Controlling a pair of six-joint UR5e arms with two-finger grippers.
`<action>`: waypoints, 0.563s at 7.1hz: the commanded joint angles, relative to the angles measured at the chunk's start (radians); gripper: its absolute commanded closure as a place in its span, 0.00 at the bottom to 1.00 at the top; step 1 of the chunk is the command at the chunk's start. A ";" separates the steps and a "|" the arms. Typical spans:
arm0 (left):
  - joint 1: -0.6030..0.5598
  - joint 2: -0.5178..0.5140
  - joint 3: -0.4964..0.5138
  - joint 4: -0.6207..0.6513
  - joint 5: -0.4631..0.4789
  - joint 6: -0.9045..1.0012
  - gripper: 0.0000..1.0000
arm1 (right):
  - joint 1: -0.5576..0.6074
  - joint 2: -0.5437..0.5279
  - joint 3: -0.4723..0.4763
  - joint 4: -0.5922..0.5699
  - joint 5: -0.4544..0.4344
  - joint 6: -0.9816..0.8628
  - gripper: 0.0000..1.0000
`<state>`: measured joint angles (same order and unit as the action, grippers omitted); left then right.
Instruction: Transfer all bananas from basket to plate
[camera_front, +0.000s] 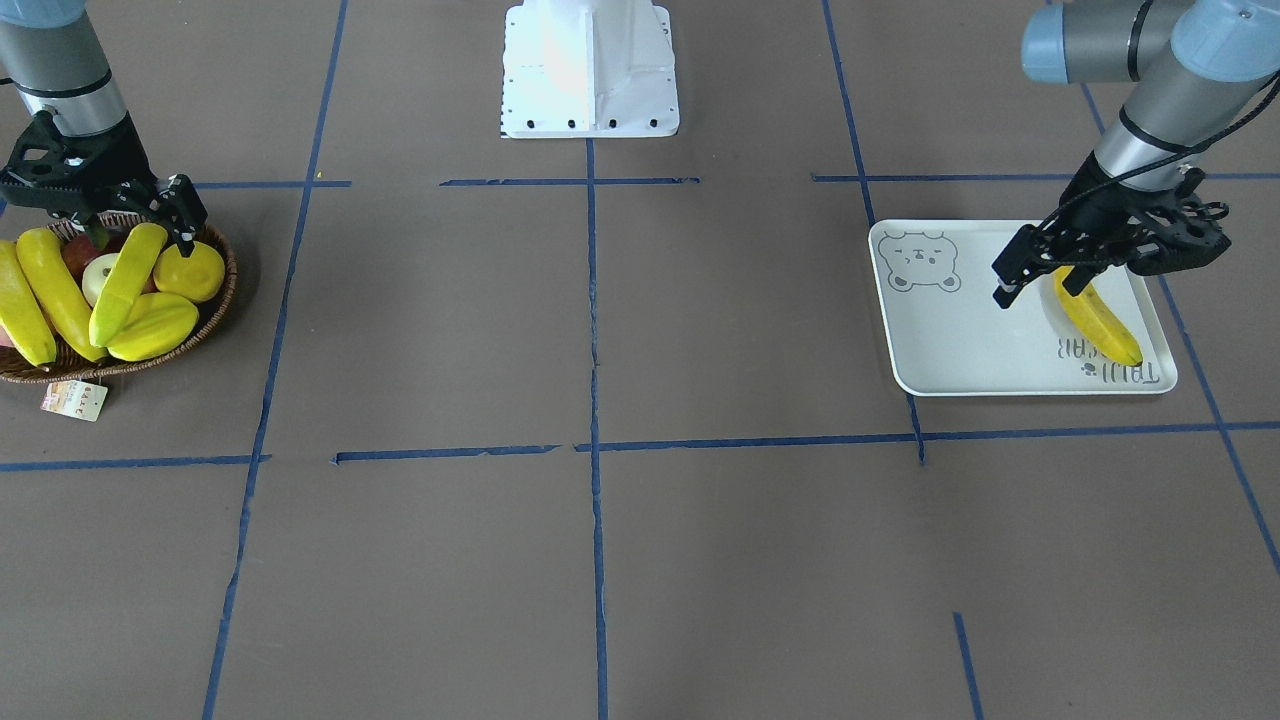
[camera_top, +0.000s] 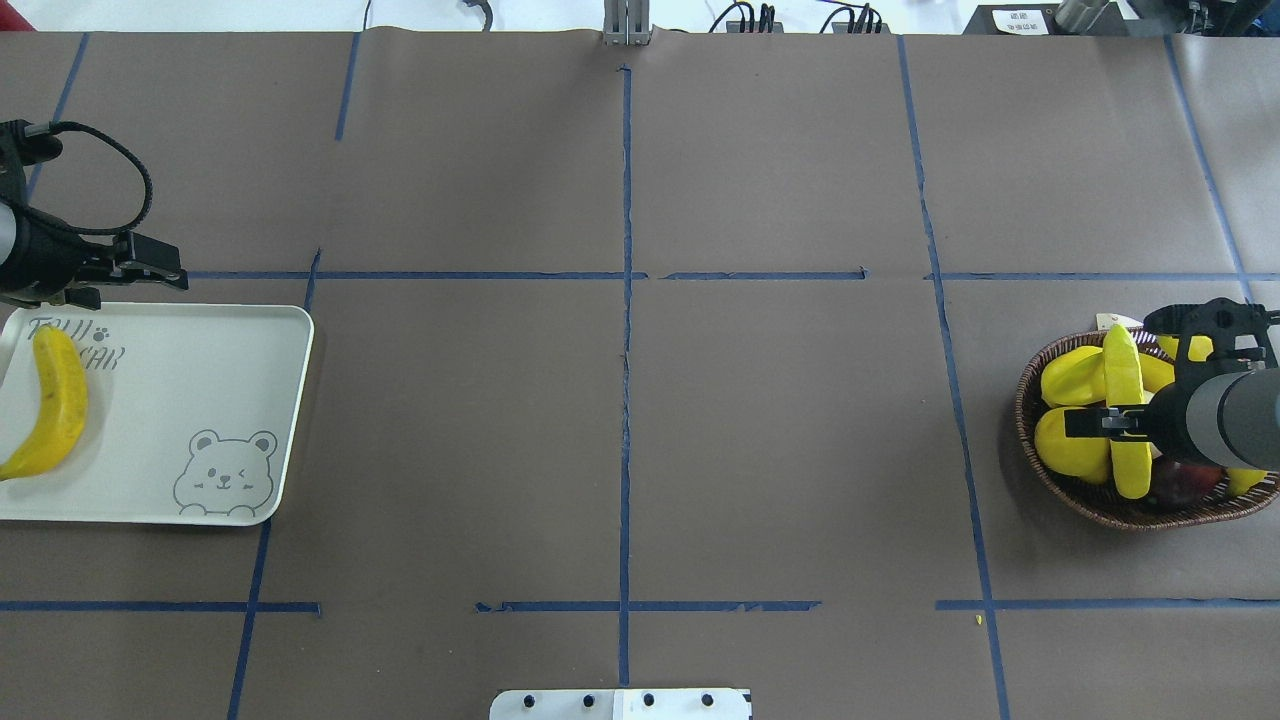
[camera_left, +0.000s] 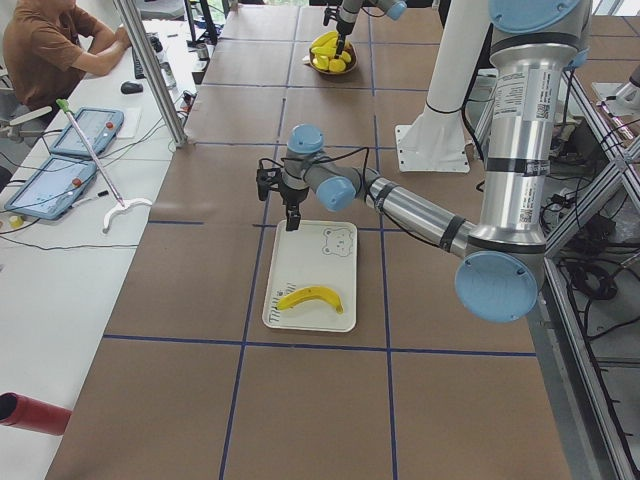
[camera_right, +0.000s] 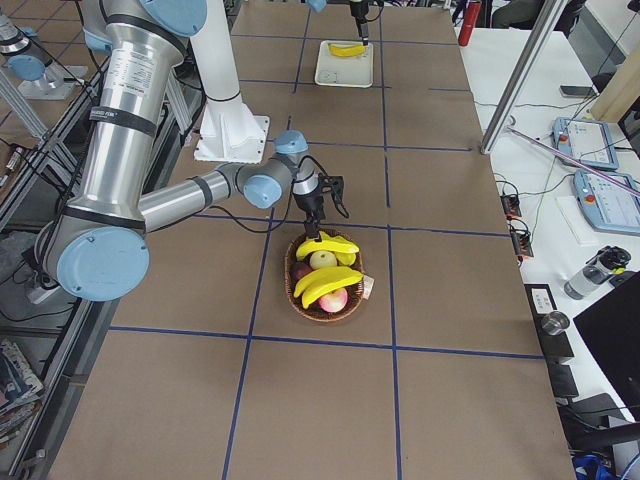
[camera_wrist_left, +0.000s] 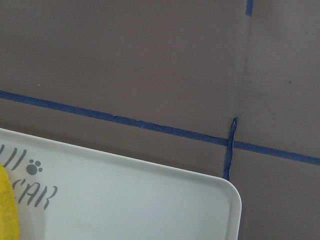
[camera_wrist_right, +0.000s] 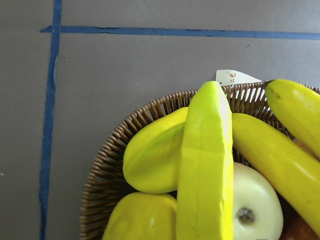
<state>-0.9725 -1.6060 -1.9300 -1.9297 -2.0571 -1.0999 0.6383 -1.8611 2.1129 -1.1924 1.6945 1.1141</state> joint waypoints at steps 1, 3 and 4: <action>0.000 0.000 -0.001 0.000 0.000 0.000 0.00 | -0.002 -0.007 -0.004 0.000 -0.006 0.000 0.01; 0.000 0.001 -0.001 0.000 0.000 0.000 0.00 | -0.003 -0.007 -0.011 -0.004 -0.006 0.000 0.01; 0.000 0.001 -0.001 0.000 0.000 0.000 0.00 | -0.002 -0.009 -0.011 -0.004 -0.006 0.000 0.02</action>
<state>-0.9726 -1.6052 -1.9312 -1.9297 -2.0571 -1.0999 0.6359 -1.8689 2.1038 -1.1953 1.6890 1.1137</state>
